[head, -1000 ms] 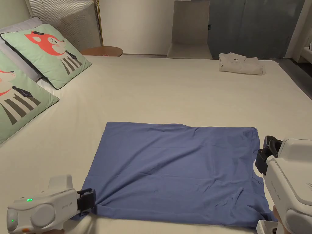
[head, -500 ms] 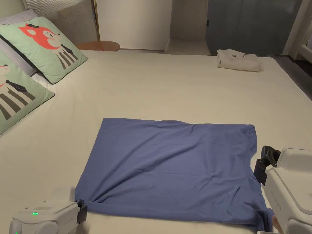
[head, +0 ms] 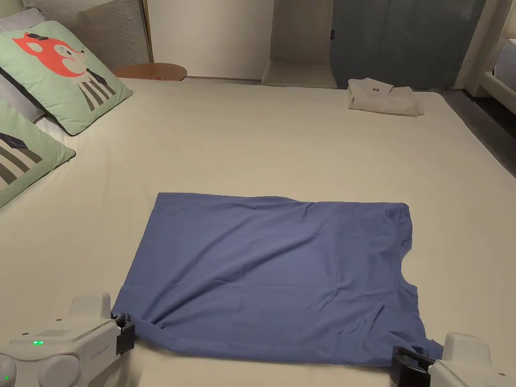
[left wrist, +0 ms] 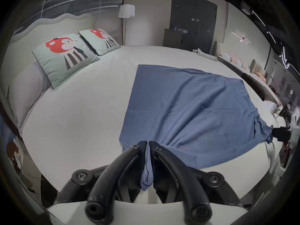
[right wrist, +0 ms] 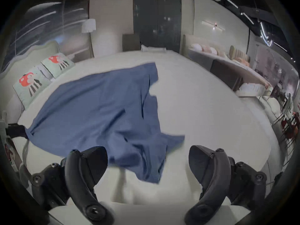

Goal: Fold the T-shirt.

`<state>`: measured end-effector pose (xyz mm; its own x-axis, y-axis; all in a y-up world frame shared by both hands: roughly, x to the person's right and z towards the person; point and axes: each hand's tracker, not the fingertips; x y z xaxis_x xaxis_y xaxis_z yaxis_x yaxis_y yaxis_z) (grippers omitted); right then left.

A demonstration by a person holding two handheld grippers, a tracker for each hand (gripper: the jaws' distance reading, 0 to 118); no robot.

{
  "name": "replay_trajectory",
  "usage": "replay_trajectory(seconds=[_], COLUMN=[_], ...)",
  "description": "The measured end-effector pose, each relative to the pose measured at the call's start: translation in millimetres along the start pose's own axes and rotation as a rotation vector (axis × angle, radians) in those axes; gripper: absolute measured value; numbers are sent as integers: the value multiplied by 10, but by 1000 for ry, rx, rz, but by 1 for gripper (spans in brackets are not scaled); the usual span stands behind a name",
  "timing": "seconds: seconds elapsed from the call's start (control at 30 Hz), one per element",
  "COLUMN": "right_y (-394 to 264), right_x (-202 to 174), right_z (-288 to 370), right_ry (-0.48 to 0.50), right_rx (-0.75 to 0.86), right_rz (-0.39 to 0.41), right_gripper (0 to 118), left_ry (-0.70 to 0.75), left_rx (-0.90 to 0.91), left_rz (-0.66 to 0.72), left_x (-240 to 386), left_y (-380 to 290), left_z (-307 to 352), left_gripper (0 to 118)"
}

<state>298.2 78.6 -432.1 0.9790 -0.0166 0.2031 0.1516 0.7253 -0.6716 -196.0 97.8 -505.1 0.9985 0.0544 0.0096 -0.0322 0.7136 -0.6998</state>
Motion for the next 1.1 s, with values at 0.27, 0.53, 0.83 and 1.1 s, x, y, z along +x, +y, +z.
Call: replay_trajectory(seconds=[0.27, 0.53, 0.83, 1.1], right_y=[-103, 380, 1211, 1628], right_x=[-66, -144, -256, -304], right_z=[-46, 113, -215, -1201], right_ry=[48, 61, 61, 24], right_rx=[22, 177, 230, 89], right_rz=[-25, -11, 15, 54], right_gripper=[7, 7, 7, 7], left_ry=[12, 9, 21, 50], left_rx=[-1, 46, 118, 15], left_rz=[14, 47, 13, -62], left_x=[-55, -94, 45, 171], left_y=[-10, 266, 1024, 1428], left_z=[-26, 11, -276, -1189], left_gripper=[1, 1, 1, 1])
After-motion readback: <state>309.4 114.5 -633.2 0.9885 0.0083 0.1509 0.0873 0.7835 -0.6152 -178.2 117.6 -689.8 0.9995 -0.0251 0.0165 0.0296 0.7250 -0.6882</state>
